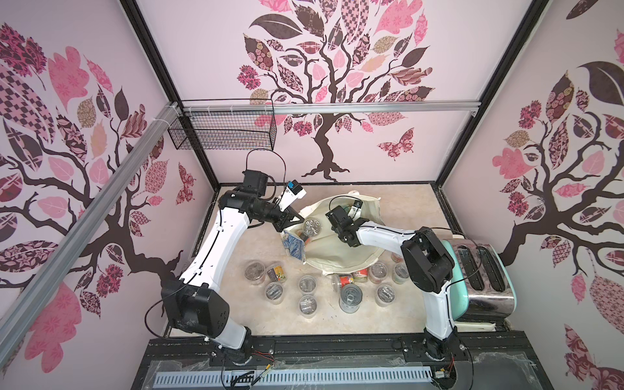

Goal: Take out the seed jars from the canvas bag
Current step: Pick up the seed jar from the canvas bag.

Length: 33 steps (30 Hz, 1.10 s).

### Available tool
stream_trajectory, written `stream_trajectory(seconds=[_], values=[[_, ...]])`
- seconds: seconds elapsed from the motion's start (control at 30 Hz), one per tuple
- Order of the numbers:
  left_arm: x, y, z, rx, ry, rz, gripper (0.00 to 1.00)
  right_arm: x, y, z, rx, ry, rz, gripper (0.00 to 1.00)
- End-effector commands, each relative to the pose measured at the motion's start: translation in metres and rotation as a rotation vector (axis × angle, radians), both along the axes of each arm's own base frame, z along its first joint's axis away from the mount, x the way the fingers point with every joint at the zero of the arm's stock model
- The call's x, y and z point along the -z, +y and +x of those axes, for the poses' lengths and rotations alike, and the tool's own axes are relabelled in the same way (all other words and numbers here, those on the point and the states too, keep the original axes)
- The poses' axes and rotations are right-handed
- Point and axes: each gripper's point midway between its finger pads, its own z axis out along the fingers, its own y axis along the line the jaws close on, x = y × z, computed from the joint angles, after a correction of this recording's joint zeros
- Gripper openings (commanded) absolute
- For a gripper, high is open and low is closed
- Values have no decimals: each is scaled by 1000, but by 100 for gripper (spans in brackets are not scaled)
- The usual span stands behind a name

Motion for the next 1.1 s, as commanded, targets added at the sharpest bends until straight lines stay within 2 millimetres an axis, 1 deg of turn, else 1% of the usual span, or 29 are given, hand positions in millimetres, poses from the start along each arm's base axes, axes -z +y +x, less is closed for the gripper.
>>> stream_trajectory(seconds=[0.0, 0.13, 0.3, 0.4, 0.6, 0.73, 0.8, 0.93, 1.07], values=[[-20, -8, -6, 45, -36, -50, 0, 24, -4, 13, -38, 0, -14, 97], [-23, -8, -8, 46, -37, -54, 0, 32, -7, 19, -45, 30, 36, 96], [-26, -7, -9, 48, -45, -55, 0, 38, -8, 21, -59, 46, 20, 91], [-27, -7, -10, 55, -49, -55, 0, 34, -7, 25, -87, 44, 1, 87], [-29, -3, -11, 46, -54, -56, 0, 16, -4, 29, -156, 15, -46, 77], [-28, 0, -10, 36, -57, -53, 0, 2, -5, 24, -203, -19, -58, 72], [-27, 1, -10, 31, -54, -56, 0, -9, -5, 22, -231, -52, -58, 70], [-22, 2, -8, 25, -54, -46, 0, -32, 10, 15, -361, -129, -10, 65], [-18, 3, -5, 13, -45, -41, 0, -45, 22, 7, -438, -142, 43, 65]])
